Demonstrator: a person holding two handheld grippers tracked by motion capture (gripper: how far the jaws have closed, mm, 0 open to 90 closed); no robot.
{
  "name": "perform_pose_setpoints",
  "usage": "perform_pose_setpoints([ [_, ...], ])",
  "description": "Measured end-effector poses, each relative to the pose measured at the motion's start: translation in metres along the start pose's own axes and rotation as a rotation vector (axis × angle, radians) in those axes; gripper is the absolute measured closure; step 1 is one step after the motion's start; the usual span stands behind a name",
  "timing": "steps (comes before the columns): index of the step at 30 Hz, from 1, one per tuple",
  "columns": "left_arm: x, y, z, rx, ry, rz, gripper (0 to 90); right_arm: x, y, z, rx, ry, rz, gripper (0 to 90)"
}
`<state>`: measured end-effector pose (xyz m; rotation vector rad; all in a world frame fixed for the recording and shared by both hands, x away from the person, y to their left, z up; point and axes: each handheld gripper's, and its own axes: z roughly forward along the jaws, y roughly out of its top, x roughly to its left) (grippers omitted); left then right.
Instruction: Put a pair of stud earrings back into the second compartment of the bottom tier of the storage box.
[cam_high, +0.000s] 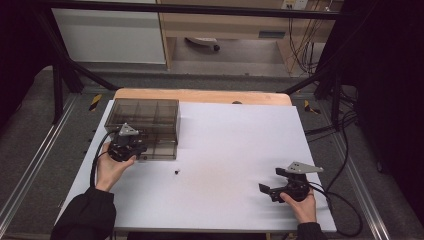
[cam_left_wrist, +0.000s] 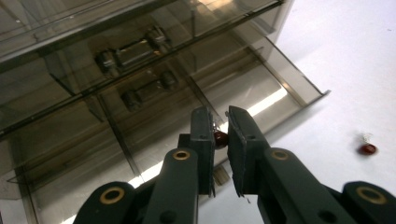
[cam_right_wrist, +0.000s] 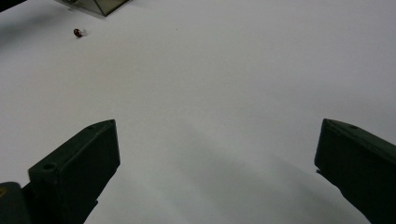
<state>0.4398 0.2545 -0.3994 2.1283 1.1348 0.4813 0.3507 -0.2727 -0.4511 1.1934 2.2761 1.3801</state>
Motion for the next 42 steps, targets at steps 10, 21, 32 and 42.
perform_pose_setpoints([
  [10,0.007,-0.003,0.016,0.033,0.034,-0.011,80.2,0.0,0.0,0.0,0.005,0.001,0.002,0.8],
  [21,0.01,-0.006,0.022,0.059,0.045,-0.016,77.6,0.0,0.0,0.0,0.001,0.002,0.001,0.8],
  [32,0.003,-0.005,0.001,0.014,0.032,-0.011,53.5,0.0,0.0,-0.001,-0.001,0.001,0.003,0.8],
  [42,-0.005,-0.016,-0.016,-0.028,0.002,-0.021,28.9,0.0,0.0,0.0,0.0,0.002,0.002,0.8],
])
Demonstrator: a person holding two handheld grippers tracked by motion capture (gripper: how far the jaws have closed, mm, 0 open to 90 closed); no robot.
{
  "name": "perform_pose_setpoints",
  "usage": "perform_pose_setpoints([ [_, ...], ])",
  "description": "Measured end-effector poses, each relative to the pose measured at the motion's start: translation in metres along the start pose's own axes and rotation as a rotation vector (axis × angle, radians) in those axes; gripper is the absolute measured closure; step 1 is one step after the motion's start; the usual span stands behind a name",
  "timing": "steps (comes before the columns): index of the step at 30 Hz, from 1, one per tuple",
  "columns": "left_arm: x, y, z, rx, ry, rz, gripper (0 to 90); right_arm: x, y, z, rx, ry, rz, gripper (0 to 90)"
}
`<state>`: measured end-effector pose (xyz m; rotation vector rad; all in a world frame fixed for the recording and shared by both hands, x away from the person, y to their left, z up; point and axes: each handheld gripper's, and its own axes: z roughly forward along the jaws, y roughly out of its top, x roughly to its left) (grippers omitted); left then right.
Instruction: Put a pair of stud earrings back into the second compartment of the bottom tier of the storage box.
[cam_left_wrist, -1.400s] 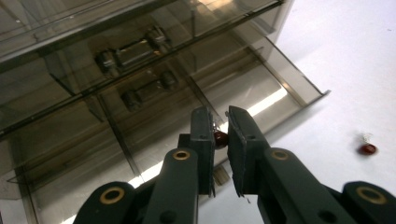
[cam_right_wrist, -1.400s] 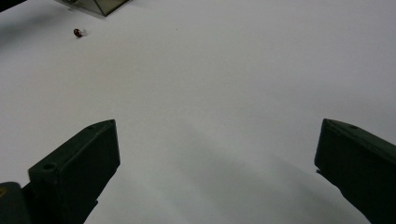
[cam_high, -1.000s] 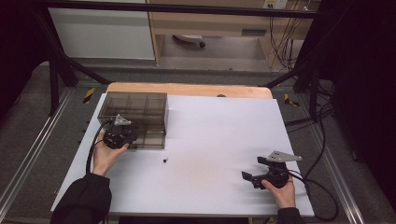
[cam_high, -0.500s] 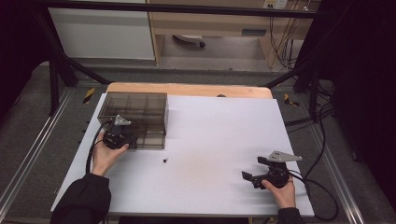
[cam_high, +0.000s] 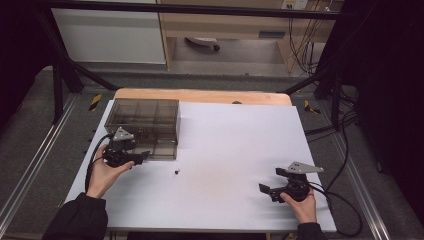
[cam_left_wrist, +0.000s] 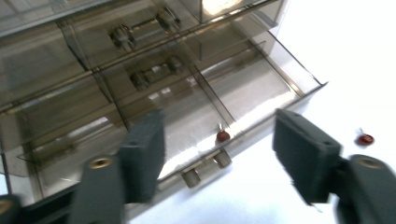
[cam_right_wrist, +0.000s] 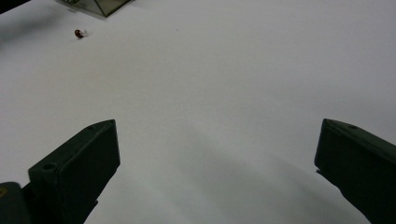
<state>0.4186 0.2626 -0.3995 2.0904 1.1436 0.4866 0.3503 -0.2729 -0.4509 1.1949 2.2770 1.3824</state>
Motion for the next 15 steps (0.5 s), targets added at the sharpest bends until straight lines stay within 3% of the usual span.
perform_pose_setpoints([
  [6,-0.008,-0.006,-0.004,-0.013,-0.041,0.008,17.2,0.0,0.0,0.0,0.0,0.001,0.001,0.7],
  [15,-0.026,-0.012,-0.004,-0.029,-0.094,0.029,12.1,0.0,0.0,0.0,0.002,0.002,0.003,0.8],
])
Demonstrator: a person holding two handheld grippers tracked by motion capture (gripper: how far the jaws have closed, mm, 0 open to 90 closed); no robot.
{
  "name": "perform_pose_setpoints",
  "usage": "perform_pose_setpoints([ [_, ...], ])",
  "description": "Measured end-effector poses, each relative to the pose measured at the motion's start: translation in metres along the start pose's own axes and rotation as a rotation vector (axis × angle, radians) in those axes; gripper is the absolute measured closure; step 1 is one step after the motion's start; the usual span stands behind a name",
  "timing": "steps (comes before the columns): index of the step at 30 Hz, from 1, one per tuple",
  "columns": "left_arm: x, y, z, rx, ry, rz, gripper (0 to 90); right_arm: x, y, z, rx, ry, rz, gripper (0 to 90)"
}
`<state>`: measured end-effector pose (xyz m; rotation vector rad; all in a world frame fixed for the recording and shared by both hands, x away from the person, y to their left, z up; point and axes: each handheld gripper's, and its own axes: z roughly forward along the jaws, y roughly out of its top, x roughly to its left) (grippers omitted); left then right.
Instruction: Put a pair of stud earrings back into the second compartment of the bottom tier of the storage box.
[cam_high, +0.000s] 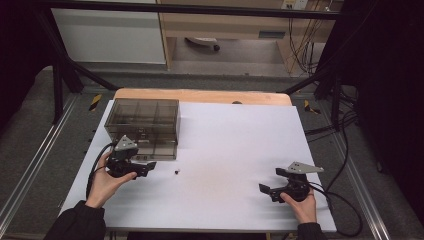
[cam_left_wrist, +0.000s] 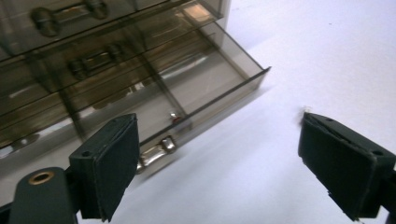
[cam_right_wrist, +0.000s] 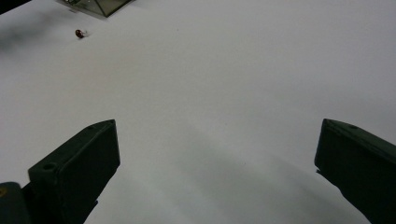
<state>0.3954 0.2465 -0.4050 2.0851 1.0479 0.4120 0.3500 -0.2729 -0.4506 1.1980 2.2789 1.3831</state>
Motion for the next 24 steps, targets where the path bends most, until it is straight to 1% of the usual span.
perform_pose_setpoints([
  [8,-0.019,0.003,0.006,-0.004,-0.018,0.042,11.0,0.0,0.0,0.0,0.0,0.001,-0.004,0.7],
  [11,-0.027,0.005,0.01,-0.006,-0.032,0.051,11.1,0.0,0.0,0.0,0.0,0.001,-0.003,0.7],
  [15,-0.036,0.009,0.015,0.01,-0.057,0.073,11.9,0.0,0.0,0.0,0.001,0.001,-0.004,0.7],
  [18,-0.043,0.012,0.02,0.016,-0.065,0.076,13.0,0.0,0.0,0.0,0.0,0.001,-0.003,0.7],
  [20,-0.047,0.014,0.024,0.022,-0.065,0.086,14.1,0.0,0.0,0.0,0.0,0.001,-0.004,0.7],
  [24,-0.053,0.017,0.03,0.025,-0.07,0.083,17.3,0.0,0.0,0.001,0.001,0.001,-0.004,0.7],
])
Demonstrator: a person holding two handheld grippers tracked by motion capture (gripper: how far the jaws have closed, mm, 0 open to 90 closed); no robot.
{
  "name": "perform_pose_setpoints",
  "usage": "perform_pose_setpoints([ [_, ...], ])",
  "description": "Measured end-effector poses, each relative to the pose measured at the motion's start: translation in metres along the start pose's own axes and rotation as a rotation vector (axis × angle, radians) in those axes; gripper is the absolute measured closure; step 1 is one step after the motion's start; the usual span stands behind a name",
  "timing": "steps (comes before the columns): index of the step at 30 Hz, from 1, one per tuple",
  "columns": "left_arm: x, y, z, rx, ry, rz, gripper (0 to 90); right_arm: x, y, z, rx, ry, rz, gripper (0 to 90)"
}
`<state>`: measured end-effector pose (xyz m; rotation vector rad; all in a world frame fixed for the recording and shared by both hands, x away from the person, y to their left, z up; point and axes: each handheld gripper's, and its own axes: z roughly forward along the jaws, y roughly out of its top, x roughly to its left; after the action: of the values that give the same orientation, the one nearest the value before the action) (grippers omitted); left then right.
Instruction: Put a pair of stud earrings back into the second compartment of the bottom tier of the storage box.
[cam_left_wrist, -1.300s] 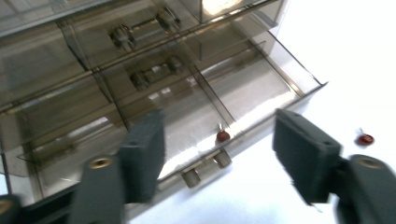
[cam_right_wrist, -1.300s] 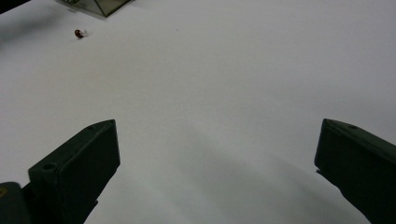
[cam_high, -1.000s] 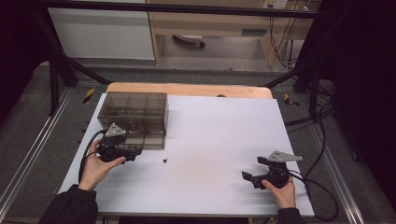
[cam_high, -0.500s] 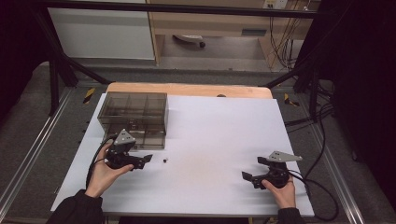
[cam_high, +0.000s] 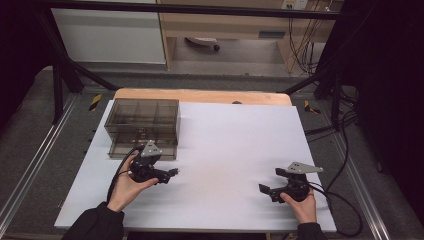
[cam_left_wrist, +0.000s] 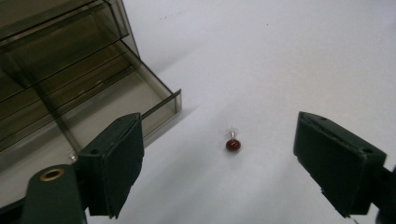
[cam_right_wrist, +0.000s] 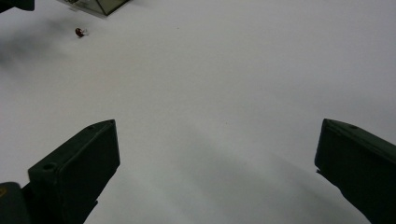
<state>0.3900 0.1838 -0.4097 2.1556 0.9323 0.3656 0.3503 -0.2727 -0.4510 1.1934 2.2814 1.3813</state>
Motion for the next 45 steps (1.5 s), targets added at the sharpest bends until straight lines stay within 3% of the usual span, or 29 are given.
perform_pose_setpoints([
  [14,-0.006,-0.004,0.02,0.06,-0.005,-0.009,40.8,0.0,0.0,0.0,0.002,0.001,-0.004,0.7],
  [18,-0.006,-0.004,0.024,0.07,-0.03,-0.025,49.3,0.0,0.0,0.001,0.006,0.001,0.0,0.7],
  [26,-0.01,-0.007,0.033,0.1,-0.016,0.009,63.0,0.0,0.0,0.0,0.004,0.001,-0.003,0.7],
  [45,-0.009,-0.01,0.039,0.113,-0.006,0.017,78.6,0.0,0.0,0.001,0.007,0.002,0.002,0.7],
])
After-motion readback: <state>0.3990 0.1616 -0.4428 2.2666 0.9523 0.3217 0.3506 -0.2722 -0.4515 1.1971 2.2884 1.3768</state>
